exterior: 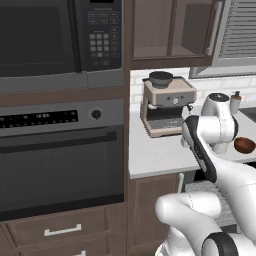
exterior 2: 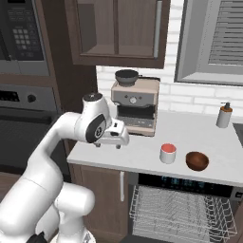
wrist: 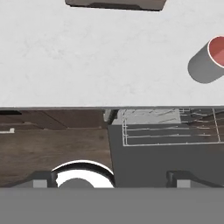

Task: Pick up the cup and bowl from the counter, place them in the dishwasher, and close the dishwasher door.

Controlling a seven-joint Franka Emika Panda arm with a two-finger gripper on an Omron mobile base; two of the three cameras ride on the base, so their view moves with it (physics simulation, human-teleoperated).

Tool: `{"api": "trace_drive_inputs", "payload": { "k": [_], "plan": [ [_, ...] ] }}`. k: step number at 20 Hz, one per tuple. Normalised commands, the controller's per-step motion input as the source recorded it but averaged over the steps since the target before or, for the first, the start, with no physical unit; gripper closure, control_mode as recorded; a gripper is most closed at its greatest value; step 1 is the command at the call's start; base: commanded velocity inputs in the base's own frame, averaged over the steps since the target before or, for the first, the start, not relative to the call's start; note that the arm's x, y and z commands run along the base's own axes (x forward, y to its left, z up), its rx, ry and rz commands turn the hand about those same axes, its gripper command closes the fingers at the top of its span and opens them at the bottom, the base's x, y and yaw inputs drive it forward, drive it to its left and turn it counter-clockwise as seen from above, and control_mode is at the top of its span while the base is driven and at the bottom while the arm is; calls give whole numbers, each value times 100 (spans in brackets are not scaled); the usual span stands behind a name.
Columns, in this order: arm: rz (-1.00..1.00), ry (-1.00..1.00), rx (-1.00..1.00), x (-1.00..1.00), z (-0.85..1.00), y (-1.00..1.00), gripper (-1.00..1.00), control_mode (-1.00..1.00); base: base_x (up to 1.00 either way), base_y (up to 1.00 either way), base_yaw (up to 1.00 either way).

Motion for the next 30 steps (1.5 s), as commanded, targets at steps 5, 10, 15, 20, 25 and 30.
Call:
{"api": "trace_drive_inputs", "payload": {
  "k": [5, 10, 15, 20, 25, 30],
  "plan": [
    [0, 5, -1, 12, -30, -61, -100, -100, 0, 0, 0],
    [0, 6, 0, 14, -21, -65, -100, -100, 0, 0, 0],
    [1, 2, 1, 12, -9, -62, -100, -100, 0, 0, 0],
    [9, 0, 1, 28, -13, -23, -100, -100, 0, 0, 0],
    [8, 0, 2, 16, -10, -31, -100, -100, 0, 0, 0],
    [7, 0, 0, 16, -5, -11, -100, -100, 0, 0, 0]
  ]
}}
